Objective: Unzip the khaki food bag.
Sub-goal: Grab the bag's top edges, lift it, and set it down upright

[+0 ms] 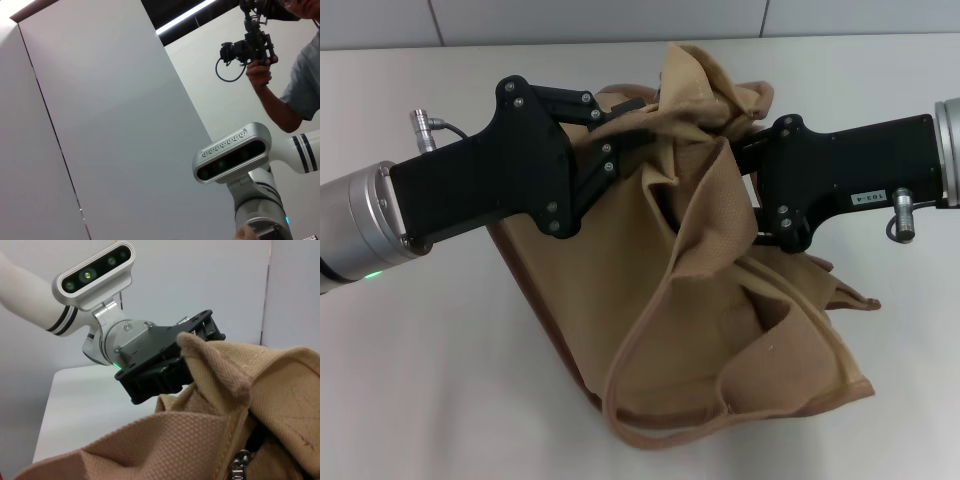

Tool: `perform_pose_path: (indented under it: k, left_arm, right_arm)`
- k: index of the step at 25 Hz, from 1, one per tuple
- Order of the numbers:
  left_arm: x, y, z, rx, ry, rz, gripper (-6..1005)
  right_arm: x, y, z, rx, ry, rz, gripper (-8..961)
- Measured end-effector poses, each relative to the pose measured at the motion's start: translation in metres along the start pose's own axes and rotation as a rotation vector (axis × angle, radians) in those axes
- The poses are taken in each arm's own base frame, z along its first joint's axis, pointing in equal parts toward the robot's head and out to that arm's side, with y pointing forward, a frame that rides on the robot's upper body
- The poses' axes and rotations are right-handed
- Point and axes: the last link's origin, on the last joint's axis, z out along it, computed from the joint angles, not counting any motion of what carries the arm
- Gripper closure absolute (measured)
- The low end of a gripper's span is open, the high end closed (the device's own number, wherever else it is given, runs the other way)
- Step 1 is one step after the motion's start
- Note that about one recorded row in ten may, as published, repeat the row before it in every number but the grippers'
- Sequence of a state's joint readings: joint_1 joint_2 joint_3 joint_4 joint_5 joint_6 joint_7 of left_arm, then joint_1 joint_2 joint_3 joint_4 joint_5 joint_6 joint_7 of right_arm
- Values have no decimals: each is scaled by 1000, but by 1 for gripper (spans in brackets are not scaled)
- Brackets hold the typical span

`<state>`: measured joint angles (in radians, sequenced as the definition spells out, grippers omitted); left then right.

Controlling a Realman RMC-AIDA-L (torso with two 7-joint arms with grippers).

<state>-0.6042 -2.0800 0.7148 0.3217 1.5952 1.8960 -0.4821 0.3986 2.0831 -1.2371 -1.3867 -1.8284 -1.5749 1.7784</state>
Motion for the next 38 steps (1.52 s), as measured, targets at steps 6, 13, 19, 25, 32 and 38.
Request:
perform_pose_path:
  k: [6,13,19,25,32,38]
  left_arm:
    - [0,0,1,-1,2,0,940]
    - [0,0,2,-5,6,2,940]
    - [0,0,2,-5,7,0,940]
    - [0,0,3,-6,7,-1,940]
    - [0,0,2,-6,7,-1,940]
    - [0,1,2,-5,7,0,940]
  right_arm:
    - [-1,-1,2,-9,2,-3,616]
    - [1,-1,5,-14,19,-3,826]
    - [1,-1,3,-7,18,-1,843]
    - [0,2,0,-13,14,-10,878]
    - [-1,6,-2,-35,14,-19,957]
    - [0,5,-3,-30,11,-15,954]
